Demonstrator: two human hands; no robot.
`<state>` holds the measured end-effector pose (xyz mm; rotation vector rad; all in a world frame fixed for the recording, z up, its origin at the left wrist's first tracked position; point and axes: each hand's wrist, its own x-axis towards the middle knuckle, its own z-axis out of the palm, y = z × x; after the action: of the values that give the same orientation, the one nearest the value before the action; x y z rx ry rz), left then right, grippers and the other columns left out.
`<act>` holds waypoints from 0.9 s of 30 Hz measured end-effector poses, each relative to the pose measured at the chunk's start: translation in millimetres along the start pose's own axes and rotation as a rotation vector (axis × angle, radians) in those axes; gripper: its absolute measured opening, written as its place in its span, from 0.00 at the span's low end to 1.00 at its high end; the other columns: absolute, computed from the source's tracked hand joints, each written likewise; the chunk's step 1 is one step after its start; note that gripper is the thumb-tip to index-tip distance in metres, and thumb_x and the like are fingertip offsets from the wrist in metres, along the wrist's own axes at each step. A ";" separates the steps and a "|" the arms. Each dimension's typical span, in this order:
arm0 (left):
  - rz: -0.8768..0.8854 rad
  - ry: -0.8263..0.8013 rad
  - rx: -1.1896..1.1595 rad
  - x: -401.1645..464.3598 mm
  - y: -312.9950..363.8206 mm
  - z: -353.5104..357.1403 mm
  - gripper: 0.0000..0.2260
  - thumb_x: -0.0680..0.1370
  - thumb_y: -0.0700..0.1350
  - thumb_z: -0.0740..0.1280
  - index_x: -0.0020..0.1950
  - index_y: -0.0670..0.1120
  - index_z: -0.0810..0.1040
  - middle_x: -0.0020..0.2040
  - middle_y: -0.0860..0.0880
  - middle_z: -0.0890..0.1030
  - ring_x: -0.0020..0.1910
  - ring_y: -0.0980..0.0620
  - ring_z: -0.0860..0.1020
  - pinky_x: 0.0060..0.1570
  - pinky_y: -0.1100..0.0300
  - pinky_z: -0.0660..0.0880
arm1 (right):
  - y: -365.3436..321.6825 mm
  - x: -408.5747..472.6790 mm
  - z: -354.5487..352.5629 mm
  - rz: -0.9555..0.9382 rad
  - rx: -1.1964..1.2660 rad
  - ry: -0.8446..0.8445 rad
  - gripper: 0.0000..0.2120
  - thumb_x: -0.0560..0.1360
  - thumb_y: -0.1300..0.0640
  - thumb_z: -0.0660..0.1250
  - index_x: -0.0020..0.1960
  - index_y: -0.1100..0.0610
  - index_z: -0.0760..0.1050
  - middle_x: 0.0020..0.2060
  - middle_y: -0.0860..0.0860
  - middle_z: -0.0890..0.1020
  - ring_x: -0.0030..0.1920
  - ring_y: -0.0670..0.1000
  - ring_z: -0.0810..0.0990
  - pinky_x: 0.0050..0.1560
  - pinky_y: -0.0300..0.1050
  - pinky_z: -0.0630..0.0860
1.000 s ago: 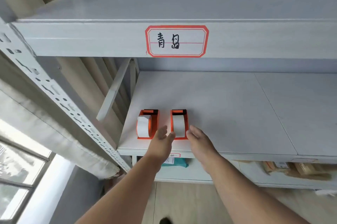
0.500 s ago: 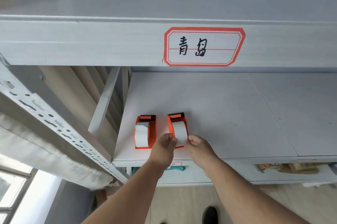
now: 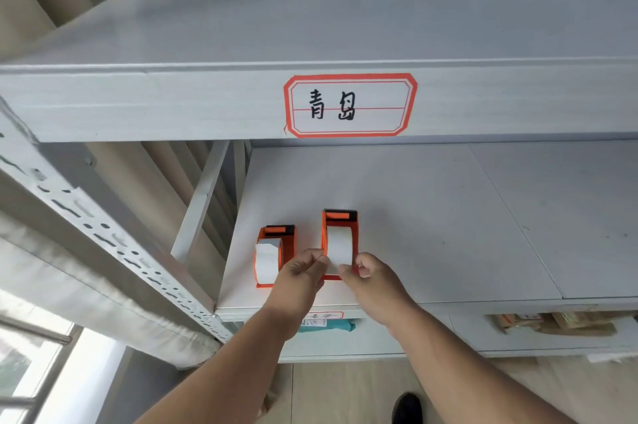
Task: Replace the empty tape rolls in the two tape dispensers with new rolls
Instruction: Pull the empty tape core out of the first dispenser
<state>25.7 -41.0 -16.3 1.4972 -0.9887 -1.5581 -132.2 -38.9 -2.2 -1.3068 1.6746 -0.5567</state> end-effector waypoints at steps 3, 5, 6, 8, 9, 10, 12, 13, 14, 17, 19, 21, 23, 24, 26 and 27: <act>0.000 0.004 -0.062 0.4 4.1 2.1 0.09 0.85 0.43 0.63 0.48 0.46 0.81 0.60 0.40 0.84 0.66 0.41 0.80 0.73 0.46 0.73 | -2.3 2.7 -2.3 -0.049 -0.003 0.026 0.12 0.83 0.45 0.66 0.42 0.46 0.73 0.52 0.46 0.86 0.53 0.49 0.84 0.52 0.47 0.79; -0.002 0.006 -0.078 0.5 5.5 3.5 0.10 0.85 0.44 0.63 0.47 0.48 0.81 0.59 0.42 0.85 0.65 0.43 0.81 0.72 0.46 0.73 | -3.3 3.3 -2.8 -0.060 -0.001 0.037 0.12 0.82 0.45 0.66 0.42 0.46 0.72 0.51 0.46 0.86 0.53 0.50 0.84 0.55 0.49 0.80; -0.003 0.010 -0.088 0.5 6.0 4.6 0.11 0.85 0.43 0.64 0.46 0.49 0.82 0.59 0.42 0.85 0.64 0.43 0.81 0.72 0.46 0.74 | -3.6 2.7 -3.1 -0.071 0.009 0.057 0.10 0.82 0.45 0.67 0.43 0.46 0.74 0.51 0.46 0.86 0.53 0.50 0.84 0.54 0.48 0.80; -0.003 0.024 -0.115 0.9 7.6 8.3 0.11 0.85 0.43 0.64 0.46 0.48 0.82 0.59 0.42 0.85 0.64 0.43 0.81 0.71 0.46 0.75 | -3.4 1.4 -3.6 -0.091 0.044 0.145 0.05 0.81 0.46 0.70 0.51 0.46 0.79 0.53 0.45 0.86 0.55 0.49 0.84 0.51 0.44 0.79; -0.004 0.033 -0.127 1.4 8.0 10.3 0.10 0.85 0.43 0.64 0.47 0.47 0.82 0.58 0.42 0.85 0.64 0.43 0.81 0.70 0.46 0.75 | -4.7 0.4 -3.8 -0.096 0.052 0.195 0.07 0.80 0.47 0.71 0.55 0.48 0.80 0.53 0.45 0.86 0.55 0.49 0.84 0.49 0.41 0.77; -0.004 0.041 -0.136 2.0 8.0 12.3 0.10 0.86 0.43 0.64 0.49 0.46 0.82 0.58 0.42 0.86 0.63 0.44 0.82 0.70 0.46 0.76 | -5.3 0.7 -3.9 -0.102 0.070 0.234 0.08 0.80 0.48 0.72 0.56 0.50 0.81 0.52 0.45 0.86 0.54 0.48 0.84 0.48 0.39 0.76; -0.006 0.057 -0.146 3.2 6.7 15.5 0.10 0.86 0.45 0.64 0.53 0.42 0.82 0.58 0.41 0.85 0.63 0.44 0.82 0.69 0.45 0.77 | -6.3 2.6 -4.0 -0.099 0.102 0.253 0.06 0.79 0.50 0.73 0.53 0.52 0.81 0.49 0.46 0.86 0.51 0.49 0.85 0.45 0.39 0.76; -0.009 0.065 -0.143 3.8 5.6 16.2 0.10 0.86 0.46 0.64 0.54 0.43 0.82 0.58 0.41 0.85 0.63 0.44 0.82 0.68 0.45 0.77 | -6.5 3.7 -4.6 -0.088 0.120 0.244 0.05 0.79 0.51 0.73 0.51 0.52 0.81 0.48 0.47 0.86 0.49 0.49 0.85 0.44 0.39 0.75; -0.010 0.074 -0.135 3.9 4.8 16.2 0.10 0.86 0.47 0.64 0.54 0.44 0.82 0.59 0.41 0.85 0.64 0.44 0.81 0.68 0.46 0.78 | -4.9 6.0 -5.0 -0.081 0.150 0.239 0.04 0.79 0.52 0.73 0.50 0.52 0.81 0.47 0.47 0.86 0.48 0.49 0.85 0.43 0.39 0.75; -0.008 0.091 -0.128 4.7 1.9 14.5 0.09 0.86 0.49 0.64 0.51 0.50 0.81 0.61 0.40 0.83 0.66 0.42 0.80 0.67 0.45 0.78 | -2.3 9.3 -9.0 -0.064 0.202 0.240 0.04 0.80 0.52 0.71 0.53 0.52 0.80 0.49 0.48 0.86 0.50 0.50 0.84 0.43 0.40 0.74; -0.006 0.101 -0.120 5.5 0.4 12.4 0.09 0.86 0.49 0.63 0.50 0.51 0.80 0.62 0.40 0.83 0.67 0.42 0.79 0.67 0.45 0.78 | -0.7 11.4 -12.4 -0.060 0.257 0.272 0.05 0.81 0.53 0.71 0.55 0.53 0.81 0.50 0.48 0.86 0.51 0.49 0.84 0.45 0.41 0.76; -0.005 0.102 -0.099 6.2 -1.0 10.6 0.09 0.86 0.49 0.62 0.49 0.51 0.79 0.60 0.42 0.84 0.66 0.43 0.80 0.66 0.46 0.77 | 1.3 14.6 -16.0 -0.054 0.351 0.328 0.05 0.80 0.53 0.72 0.54 0.53 0.81 0.49 0.48 0.86 0.52 0.51 0.85 0.50 0.44 0.78; -0.007 0.098 -0.084 6.6 -1.5 9.6 0.09 0.87 0.49 0.62 0.51 0.49 0.80 0.59 0.44 0.85 0.64 0.46 0.80 0.66 0.48 0.77 | 3.6 18.2 -19.6 -0.037 0.461 0.361 0.03 0.80 0.54 0.72 0.52 0.51 0.81 0.48 0.48 0.86 0.52 0.51 0.84 0.59 0.52 0.81; -0.008 0.091 -0.071 6.8 -1.6 9.4 0.10 0.87 0.49 0.62 0.52 0.48 0.80 0.58 0.46 0.85 0.63 0.47 0.80 0.66 0.49 0.76 | 4.6 19.5 -21.1 -0.025 0.505 0.366 0.02 0.80 0.54 0.72 0.51 0.50 0.81 0.48 0.48 0.85 0.52 0.51 0.84 0.62 0.55 0.81; -0.013 0.076 -0.027 9.6 -3.5 9.4 0.11 0.87 0.50 0.62 0.53 0.46 0.80 0.57 0.48 0.86 0.62 0.48 0.80 0.66 0.49 0.76 | 6.8 21.3 -23.5 -0.005 0.553 0.358 0.01 0.80 0.54 0.71 0.52 0.49 0.80 0.49 0.48 0.84 0.52 0.50 0.83 0.63 0.56 0.81; -0.015 0.073 0.003 12.0 -5.3 9.5 0.11 0.87 0.50 0.62 0.53 0.46 0.80 0.56 0.48 0.86 0.62 0.47 0.80 0.66 0.48 0.77 | 8.4 22.3 -24.2 0.005 0.555 0.354 0.02 0.81 0.54 0.71 0.53 0.51 0.80 0.49 0.48 0.84 0.52 0.50 0.82 0.62 0.54 0.80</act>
<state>15.7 -49.3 -26.1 1.5564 -0.9403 -1.5022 -157.8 -60.9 -5.6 -0.8291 1.6294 -1.2060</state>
